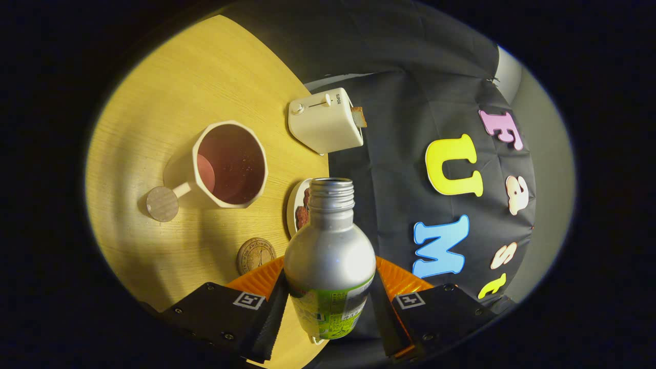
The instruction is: Take the bottle from table, then pour the juice into the cup, finally place the bottle on the coaster
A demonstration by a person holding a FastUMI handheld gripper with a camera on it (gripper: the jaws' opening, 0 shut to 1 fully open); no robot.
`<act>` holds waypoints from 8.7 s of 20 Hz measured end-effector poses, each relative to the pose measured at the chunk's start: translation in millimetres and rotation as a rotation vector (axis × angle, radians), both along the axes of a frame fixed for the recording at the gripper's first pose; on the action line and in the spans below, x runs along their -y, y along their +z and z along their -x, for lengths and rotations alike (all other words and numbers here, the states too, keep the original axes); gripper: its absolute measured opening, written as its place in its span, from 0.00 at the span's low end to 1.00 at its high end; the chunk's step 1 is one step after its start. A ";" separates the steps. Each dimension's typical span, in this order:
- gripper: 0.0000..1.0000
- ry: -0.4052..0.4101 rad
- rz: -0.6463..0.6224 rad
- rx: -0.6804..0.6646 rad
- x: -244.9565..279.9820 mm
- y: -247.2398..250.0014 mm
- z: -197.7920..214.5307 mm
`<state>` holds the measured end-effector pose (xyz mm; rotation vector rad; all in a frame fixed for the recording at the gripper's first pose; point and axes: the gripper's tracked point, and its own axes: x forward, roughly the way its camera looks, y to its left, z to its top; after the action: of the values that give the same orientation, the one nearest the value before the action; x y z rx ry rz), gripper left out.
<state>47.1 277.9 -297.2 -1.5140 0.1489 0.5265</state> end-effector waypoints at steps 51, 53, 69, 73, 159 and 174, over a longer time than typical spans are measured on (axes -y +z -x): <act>0.78 0.263 0.382 0.134 -10.9 18.5 -23.2; 0.78 0.267 0.388 0.135 -11.0 17.1 -21.6; 0.77 0.333 0.464 0.169 -22.3 23.3 -23.0; 0.77 0.340 0.479 0.172 -23.2 23.8 -23.0; 0.77 0.251 0.614 0.047 -15.5 25.7 -8.2; 0.78 -0.016 0.177 -0.150 15.1 -10.4 8.5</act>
<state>38.6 262.8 -307.6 -1.6437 0.3306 0.6276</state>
